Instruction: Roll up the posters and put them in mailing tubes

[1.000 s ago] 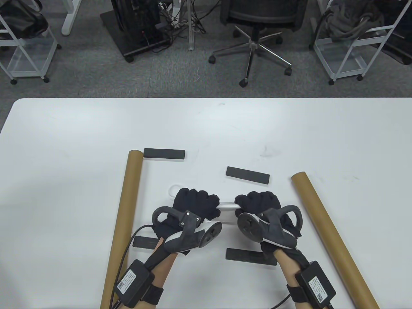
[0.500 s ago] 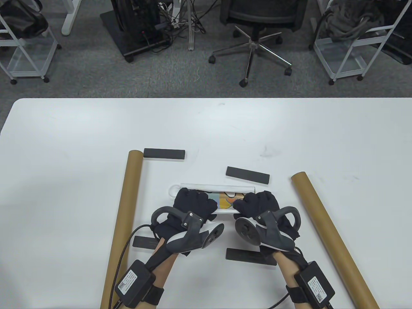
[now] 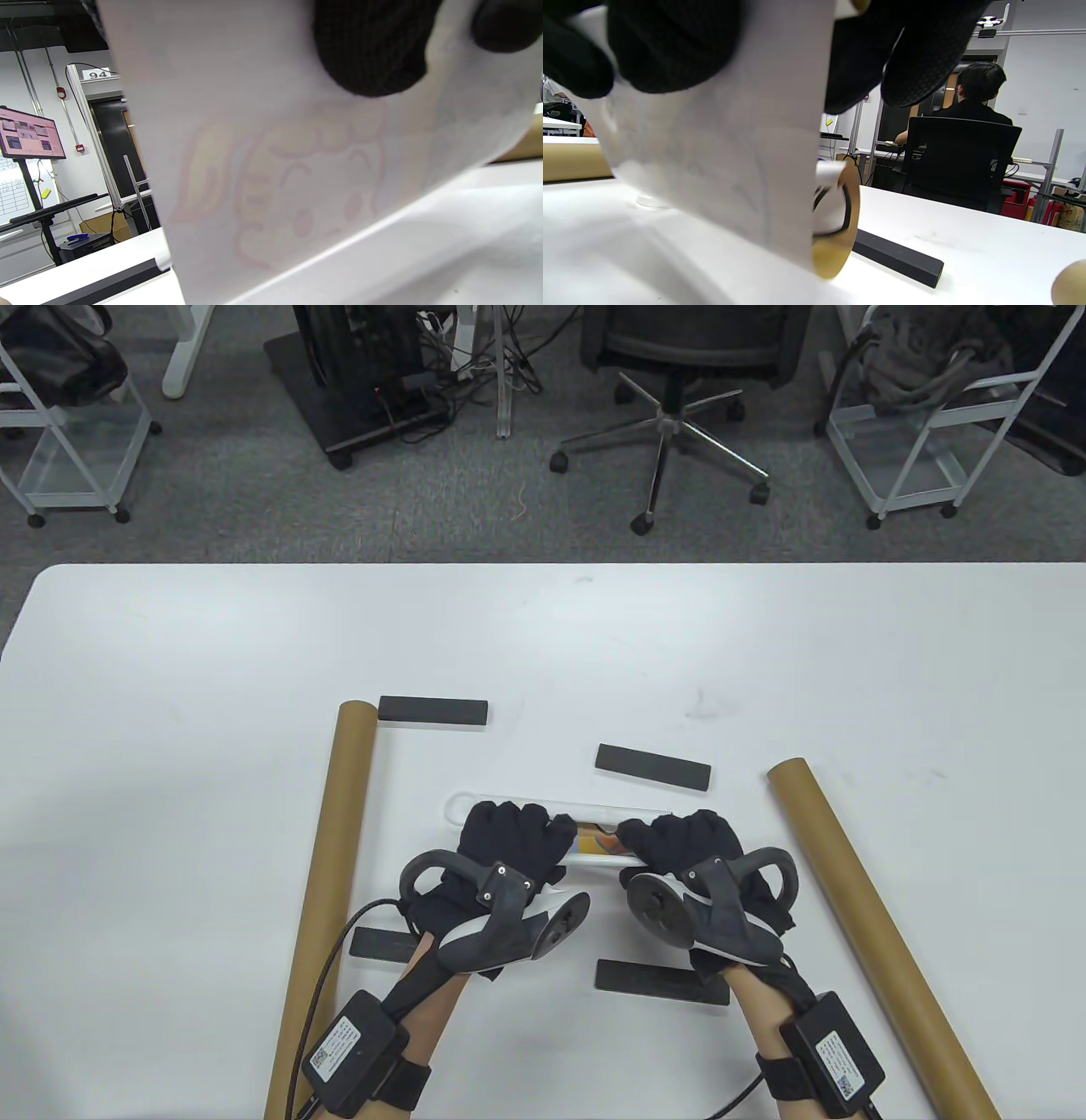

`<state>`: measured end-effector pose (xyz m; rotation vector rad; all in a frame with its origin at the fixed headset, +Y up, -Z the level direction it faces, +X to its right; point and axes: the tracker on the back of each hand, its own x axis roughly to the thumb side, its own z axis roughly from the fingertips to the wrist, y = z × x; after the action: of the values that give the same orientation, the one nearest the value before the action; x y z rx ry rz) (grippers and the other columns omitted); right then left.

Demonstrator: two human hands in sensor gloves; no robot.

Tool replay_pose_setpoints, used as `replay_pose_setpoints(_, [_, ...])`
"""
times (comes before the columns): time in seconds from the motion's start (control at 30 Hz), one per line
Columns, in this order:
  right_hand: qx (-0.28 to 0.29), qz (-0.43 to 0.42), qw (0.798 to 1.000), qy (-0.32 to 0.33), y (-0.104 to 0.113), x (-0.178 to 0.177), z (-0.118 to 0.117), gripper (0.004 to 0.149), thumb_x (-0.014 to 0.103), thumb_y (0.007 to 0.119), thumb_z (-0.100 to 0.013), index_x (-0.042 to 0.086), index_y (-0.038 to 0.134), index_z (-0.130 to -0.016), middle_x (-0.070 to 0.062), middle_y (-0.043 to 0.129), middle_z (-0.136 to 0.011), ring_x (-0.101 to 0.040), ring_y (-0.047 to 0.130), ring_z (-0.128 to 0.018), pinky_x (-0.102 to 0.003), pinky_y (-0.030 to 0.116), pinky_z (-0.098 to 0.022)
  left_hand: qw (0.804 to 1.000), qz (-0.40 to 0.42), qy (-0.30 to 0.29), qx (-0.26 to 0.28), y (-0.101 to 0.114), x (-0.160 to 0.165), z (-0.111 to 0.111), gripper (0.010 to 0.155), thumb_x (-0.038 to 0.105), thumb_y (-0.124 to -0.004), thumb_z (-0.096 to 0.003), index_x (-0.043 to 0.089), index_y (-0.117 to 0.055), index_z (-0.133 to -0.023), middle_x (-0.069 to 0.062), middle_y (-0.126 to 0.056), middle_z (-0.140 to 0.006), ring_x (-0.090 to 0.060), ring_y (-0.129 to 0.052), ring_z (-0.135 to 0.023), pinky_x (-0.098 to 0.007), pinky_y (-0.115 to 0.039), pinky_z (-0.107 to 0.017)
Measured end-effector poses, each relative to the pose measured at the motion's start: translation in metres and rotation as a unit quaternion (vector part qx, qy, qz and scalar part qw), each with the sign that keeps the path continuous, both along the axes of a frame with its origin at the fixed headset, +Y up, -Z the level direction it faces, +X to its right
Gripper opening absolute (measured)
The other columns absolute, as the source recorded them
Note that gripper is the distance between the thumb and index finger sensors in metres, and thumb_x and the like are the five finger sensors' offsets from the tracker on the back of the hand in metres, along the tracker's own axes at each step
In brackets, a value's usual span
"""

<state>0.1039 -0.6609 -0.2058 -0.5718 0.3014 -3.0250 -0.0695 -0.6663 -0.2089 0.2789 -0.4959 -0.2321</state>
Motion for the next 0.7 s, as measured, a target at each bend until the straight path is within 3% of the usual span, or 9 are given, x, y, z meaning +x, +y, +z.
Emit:
replay_pose_setpoints(0.2, [0.012,0.004,1.0,0.001,0.0002,0.0006,-0.0003,0.053,0.043,0.081,-0.037,0.02,0.081,-0.085,0.007,0.097,-0.066,-0.019,0.105,-0.052,-0.054,0.08,-0.063,1.0,-0.001,-0.005,0.02,0.0013,0.0004,0.0014,0.064,0.054,-0.083,-0.0415,0.039,-0.073,-0.103,0.015,-0.096,-0.075,-0.01,-0.102,-0.063,-0.043,-0.082,-0.074])
replay_pose_setpoints(0.3, [0.002,0.011,1.0,-0.002,-0.0017,-0.0011,-0.0004,0.049,0.036,0.076,-0.043,0.021,0.076,-0.089,0.004,0.094,-0.072,-0.024,0.102,-0.059,-0.058,0.076,-0.065,1.0,0.005,-0.004,0.023,0.0014,-0.0006,0.0008,0.06,0.053,-0.083,-0.0419,0.038,-0.076,-0.1,0.015,-0.1,-0.075,-0.01,-0.106,-0.063,-0.042,-0.083,-0.074])
replay_pose_setpoints(0.43, [-0.032,0.008,0.999,0.002,-0.0041,-0.0013,-0.0019,0.049,0.033,0.067,-0.05,0.018,0.066,-0.096,-0.003,0.084,-0.079,-0.03,0.09,-0.06,-0.065,0.068,-0.067,1.0,-0.002,0.001,0.01,-0.0001,-0.0013,-0.0006,0.049,0.048,-0.072,-0.05,0.037,-0.075,-0.098,0.013,-0.096,-0.081,-0.013,-0.103,-0.068,-0.045,-0.078,-0.077])
replay_pose_setpoints(0.53, [-0.032,0.004,0.999,-0.002,-0.0029,0.0005,-0.0026,0.055,0.042,0.075,-0.046,0.019,0.065,-0.095,-0.001,0.083,-0.076,-0.028,0.089,-0.057,-0.064,0.068,-0.067,1.0,0.011,-0.004,-0.02,-0.0002,-0.0011,-0.0009,0.047,0.043,-0.063,-0.054,0.034,-0.068,-0.1,0.009,-0.088,-0.083,-0.017,-0.094,-0.067,-0.051,-0.074,-0.077])
replay_pose_setpoints(0.7, [-0.019,0.002,1.0,-0.002,-0.0013,-0.0003,-0.0006,0.045,0.042,0.078,-0.043,0.025,0.074,-0.084,0.003,0.088,-0.066,-0.024,0.093,-0.049,-0.06,0.074,-0.064,1.0,0.002,-0.002,0.0,0.0028,0.001,0.0012,0.041,0.054,-0.075,-0.0478,0.038,-0.075,-0.085,0.013,-0.092,-0.071,-0.014,-0.095,-0.057,-0.047,-0.079,-0.074])
